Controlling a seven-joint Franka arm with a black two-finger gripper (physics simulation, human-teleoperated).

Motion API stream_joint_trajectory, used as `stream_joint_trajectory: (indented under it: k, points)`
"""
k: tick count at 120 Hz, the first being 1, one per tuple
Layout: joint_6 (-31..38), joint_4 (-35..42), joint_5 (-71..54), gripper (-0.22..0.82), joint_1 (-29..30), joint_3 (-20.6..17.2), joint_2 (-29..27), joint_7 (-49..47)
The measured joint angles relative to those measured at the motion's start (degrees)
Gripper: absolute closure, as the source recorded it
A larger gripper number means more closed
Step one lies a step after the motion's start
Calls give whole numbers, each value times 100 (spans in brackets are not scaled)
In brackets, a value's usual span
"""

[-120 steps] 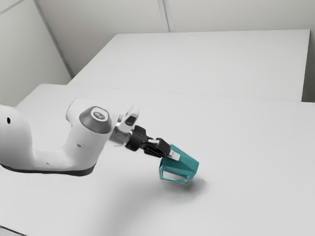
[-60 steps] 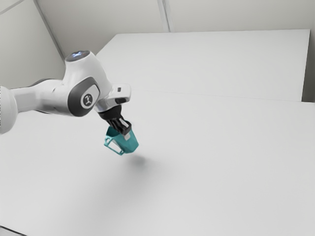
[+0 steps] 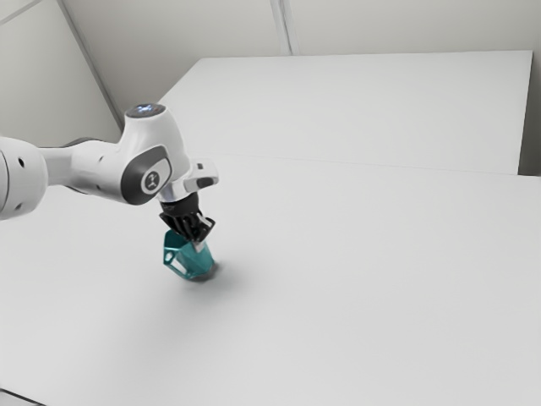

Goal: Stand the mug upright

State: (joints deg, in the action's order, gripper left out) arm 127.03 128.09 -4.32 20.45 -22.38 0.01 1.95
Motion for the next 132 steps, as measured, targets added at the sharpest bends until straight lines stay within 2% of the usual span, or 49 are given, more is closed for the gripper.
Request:
stream_joint_trajectory:
  k: [34, 57, 73, 84, 104, 116, 132]
  points:
    - [60, 3, -245, 78, 112, -38, 213, -495]
    - [83, 3, -209, 38, -212, -38, 88, -652]
    - [33, -2, -198, 20, -401, -45, -162, -728]
    - [-85, -99, -193, 13, -414, -54, -315, -770]
    - [-545, -575, -117, 6, -103, -38, -386, -826]
    - [-1010, -1133, 15, 4, -92, -40, -387, -850]
    - [-1856, -2427, 129, 2, -235, -46, -324, -871]
